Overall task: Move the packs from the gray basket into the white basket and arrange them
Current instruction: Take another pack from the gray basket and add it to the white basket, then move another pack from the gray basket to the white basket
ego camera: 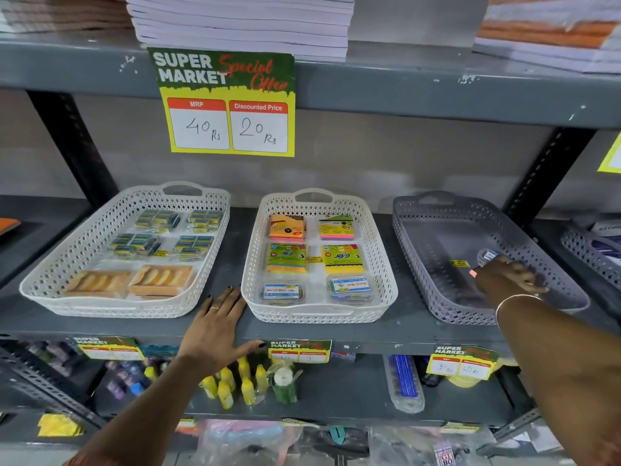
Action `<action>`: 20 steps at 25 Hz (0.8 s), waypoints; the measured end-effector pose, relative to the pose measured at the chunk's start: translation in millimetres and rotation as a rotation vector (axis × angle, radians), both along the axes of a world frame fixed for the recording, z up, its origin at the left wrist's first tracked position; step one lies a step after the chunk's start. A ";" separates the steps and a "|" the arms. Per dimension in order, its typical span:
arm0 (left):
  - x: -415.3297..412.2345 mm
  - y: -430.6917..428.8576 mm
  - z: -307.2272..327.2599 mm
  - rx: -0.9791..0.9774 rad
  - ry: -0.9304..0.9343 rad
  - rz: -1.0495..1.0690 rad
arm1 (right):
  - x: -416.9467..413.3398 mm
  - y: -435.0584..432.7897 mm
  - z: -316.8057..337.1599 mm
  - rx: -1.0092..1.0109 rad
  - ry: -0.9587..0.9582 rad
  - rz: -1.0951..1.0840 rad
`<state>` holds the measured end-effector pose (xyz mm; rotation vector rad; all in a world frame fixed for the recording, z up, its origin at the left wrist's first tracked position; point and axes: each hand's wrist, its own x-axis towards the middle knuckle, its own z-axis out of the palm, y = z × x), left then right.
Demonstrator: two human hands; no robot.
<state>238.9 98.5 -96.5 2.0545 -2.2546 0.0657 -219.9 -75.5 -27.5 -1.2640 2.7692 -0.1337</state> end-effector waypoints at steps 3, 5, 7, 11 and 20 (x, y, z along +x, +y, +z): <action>-0.3 -0.4 0.3 0.002 0.000 -0.001 | 0.7 -6.2 10.0 0.046 0.036 0.024; -0.4 -0.3 -0.2 -0.005 -0.002 -0.001 | 10.4 -14.8 17.7 0.004 0.060 0.051; 0.1 0.1 -0.9 -0.004 -0.005 0.002 | 28.1 -26.3 29.6 -0.092 0.038 0.134; 0.0 -0.3 -1.5 -0.010 -0.019 -0.002 | 88.6 -48.0 59.3 -0.149 0.066 0.356; 0.8 -0.9 -2.1 -0.038 0.025 -0.018 | 204.1 -34.0 54.8 0.072 0.046 1.076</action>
